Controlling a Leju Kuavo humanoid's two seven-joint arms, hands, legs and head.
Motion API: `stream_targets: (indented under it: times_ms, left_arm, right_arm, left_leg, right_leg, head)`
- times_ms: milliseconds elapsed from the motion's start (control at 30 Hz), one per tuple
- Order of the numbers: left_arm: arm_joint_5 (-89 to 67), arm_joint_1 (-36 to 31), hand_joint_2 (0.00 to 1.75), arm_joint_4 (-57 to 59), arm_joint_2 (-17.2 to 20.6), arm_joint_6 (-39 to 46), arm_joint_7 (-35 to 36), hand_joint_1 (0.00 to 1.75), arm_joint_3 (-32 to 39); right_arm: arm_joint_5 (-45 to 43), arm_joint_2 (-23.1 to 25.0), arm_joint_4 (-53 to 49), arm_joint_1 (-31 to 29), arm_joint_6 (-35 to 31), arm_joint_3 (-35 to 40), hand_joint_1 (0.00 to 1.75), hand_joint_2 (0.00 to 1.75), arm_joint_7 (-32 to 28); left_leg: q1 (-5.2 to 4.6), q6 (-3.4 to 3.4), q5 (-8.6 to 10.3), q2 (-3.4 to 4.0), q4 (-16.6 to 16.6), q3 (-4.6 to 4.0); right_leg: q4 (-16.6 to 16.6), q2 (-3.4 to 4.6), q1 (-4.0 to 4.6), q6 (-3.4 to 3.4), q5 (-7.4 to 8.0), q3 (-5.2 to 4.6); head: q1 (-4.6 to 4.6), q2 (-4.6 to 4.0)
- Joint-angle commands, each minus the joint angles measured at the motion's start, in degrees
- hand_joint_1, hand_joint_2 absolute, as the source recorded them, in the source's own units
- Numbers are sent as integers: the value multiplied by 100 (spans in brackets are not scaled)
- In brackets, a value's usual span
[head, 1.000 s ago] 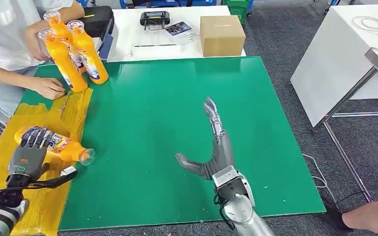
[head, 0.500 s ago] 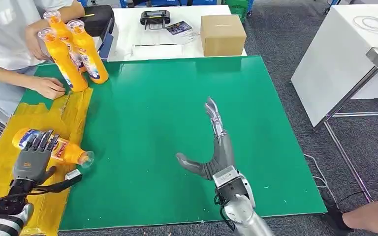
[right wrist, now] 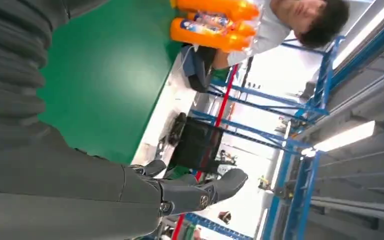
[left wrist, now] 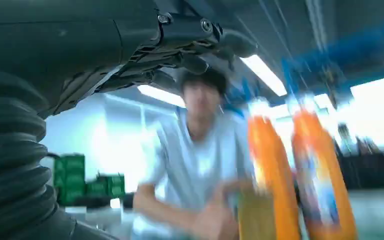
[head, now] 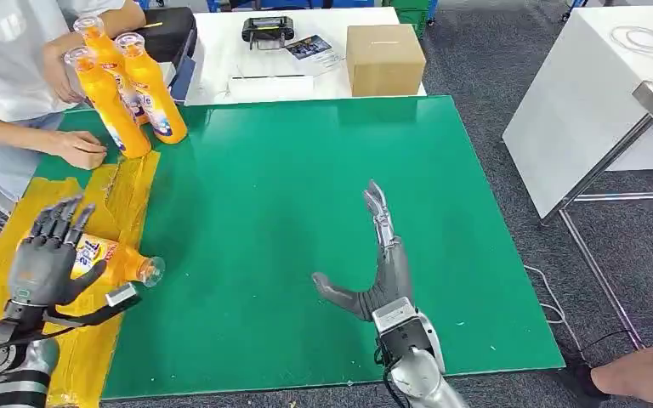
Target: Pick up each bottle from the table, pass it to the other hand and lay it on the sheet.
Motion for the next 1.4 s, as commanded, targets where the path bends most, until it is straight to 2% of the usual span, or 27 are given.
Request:
stream_targets:
  times_ms: [33,100,167,200,233,300,333,367,433,467,500,533,567,633,667,700,733,867,900,1033,1167,1200,1233,1400]
  left_arm:
    - [397,57,175,-2033,-1325,-66,-584,0,1334]
    - [713,159,175,-2249,-1534,-66,-584,0,1178]
    - [713,159,175,-2249,-1534,-66,-584,0,1178]
    - [753,188,175,-2299,-1657,-66,-584,0,1157]
    - [1594,303,175,-1924,-1679,-66,-584,0,792]
    - [2250,489,175,-1702,-1735,-66,-584,0,327]
    - [2977,622,175,-1422,-1630,-66,-584,0,-133]
    - [3878,882,175,-1421,-1266,-102,-295,0,-1017]
    - [4988,1090,175,-1669,-1079,-1008,15,0,-1582]
    - [5730,1185,175,-1749,-1080,-1771,73,0,-1767]
    - [5936,1223,175,-1763,-1104,-2011,85,0,-1818]
    - [6428,1283,175,-1731,-1134,-2628,125,0,-1950]
    - [6466,1308,175,-1709,-1171,-2693,118,0,-1980]
    - [7024,1355,175,-1654,-1217,-3465,222,0,-2101]
    - [7024,1355,175,-1654,-1217,-3465,222,0,-2101]
    - [7024,1355,175,-1654,-1217,-3465,222,0,-2101]
    - [7024,1355,175,-1654,-1217,-3465,222,0,-2101]
    - [7025,1340,175,-1647,-1225,-3467,223,0,-2096]
    - [7025,1340,175,-1647,-1225,-3467,223,0,-2096]
    - [7527,1411,175,-1615,-1246,-4364,472,0,-2272]
    - [7679,1474,175,-1671,-1250,-4613,512,0,-2551]
    - [7739,1478,175,-1690,-1246,-4680,523,0,-2606]
    - [7835,1488,175,-1718,-1240,-4772,538,0,-2652]
    - [7962,1524,175,-1799,-1221,-4937,558,0,-2735]
  right_arm:
    - [105,-119,-239,365,-177,-254,0,175,-10]
    - [188,-82,-325,526,-233,-329,0,175,-2]
    - [188,-82,-325,526,-233,-329,0,175,-2]
    - [208,-74,-347,572,-244,-342,0,175,-3]
    - [265,-12,-376,644,-263,-412,0,175,24]
    - [357,51,-433,743,-242,-496,0,175,55]
    - [409,84,-460,791,-235,-538,0,175,73]
    - [500,143,-495,844,-178,-617,0,175,110]
    - [578,215,-536,911,-167,-725,0,175,124]
    - [636,246,-574,962,-140,-778,0,175,139]
    - [663,263,-601,999,-123,-806,0,175,144]
    - [696,289,-639,1063,-120,-849,0,175,145]
    - [710,293,-656,1087,-115,-861,0,175,143]
    - [700,329,-697,1158,-89,-935,0,175,144]
    - [700,329,-697,1158,-89,-935,0,175,144]
    - [700,329,-697,1158,-89,-935,0,175,144]
    - [700,329,-697,1158,-89,-935,0,175,144]
    - [698,321,-696,1156,-80,-944,0,175,142]
    - [698,321,-696,1156,-80,-944,0,175,142]
    - [698,362,-688,1194,-70,-1002,0,175,142]
    - [747,375,-662,1211,-87,-996,0,175,153]
    - [754,375,-659,1215,-88,-997,0,175,160]
    - [759,372,-658,1218,-83,-998,0,175,163]
    - [768,370,-680,1244,-73,-1004,0,175,165]
  left_leg:
    - [7,3,-8,-9,4,7]
    - [6,4,-11,-16,5,11]
    - [3,2,-4,-6,-1,4]
    - [8,6,-24,-10,6,36]
    - [2,4,-9,-7,0,12]
    - [-1,5,-8,-14,-6,19]
    - [-6,5,-2,-19,-11,13]
    - [-4,6,-9,-18,-12,27]
    - [-5,5,-7,-36,-11,26]
    - [-2,4,-7,-34,-4,14]
    - [0,2,-6,-21,-2,6]
    - [2,3,-13,-26,-1,18]
    - [-1,3,-7,-24,-4,10]
    - [-3,3,-8,-19,-5,8]
    - [-2,3,-8,-13,-4,7]
    - [3,5,-27,-13,-1,39]
    - [-3,3,-10,-14,-5,9]
    - [2,2,-19,-9,-2,24]
    - [-1,2,-8,-12,-4,6]
    - [3,2,-11,-11,-3,12]
    - [-3,4,-8,-9,-5,6]
    - [3,7,-26,-10,-1,38]
    - [-2,3,-8,-10,-4,4]
    - [0,2,-15,-10,-2,14]
  right_leg:
    - [-5,-13,8,-3,-8,15]
    - [-5,-21,8,-3,-13,23]
    - [-5,-9,2,-1,-4,7]
    - [-8,-17,9,-4,-23,47]
    - [-5,-10,2,-1,-9,18]
    - [-10,-18,1,0,-11,31]
    - [-9,-20,-5,1,-8,20]
    - [-14,-22,-2,0,-12,36]
    - [-14,-39,-3,-2,-16,37]
    - [-8,-38,-1,-2,-16,24]
    - [-7,-23,1,-2,-10,9]
    - [-9,-30,3,-4,-17,27]
    - [-8,-26,-1,-1,-12,18]
    - [-7,-19,-3,0,-10,14]
    - [-8,-12,-1,0,-8,13]
    - [-13,-17,6,-5,-24,51]
    - [-8,-15,-2,-1,-10,15]
    - [-8,-12,3,-6,-16,31]
    - [-7,-13,0,-3,-8,12]
    - [-8,-12,2,-3,-10,17]
    - [-8,-11,-2,0,-8,11]
    - [-13,-16,5,-3,-23,49]
    - [-7,-11,-1,0,-8,11]
    - [-8,-13,1,-4,-13,23]
  head:
    - [2,0]
    - [2,0]
    - [0,0]
    - [0,0]
    - [2,0]
    - [2,0]
    - [0,0]
    - [0,0]
    - [4,0]
    - [0,0]
    - [2,0]
    - [0,0]
    - [2,0]
    - [0,0]
    - [2,0]
    - [2,0]
    - [0,0]
    - [0,0]
    - [2,0]
    - [0,0]
    - [0,0]
    - [2,0]
    - [0,0]
    - [0,0]
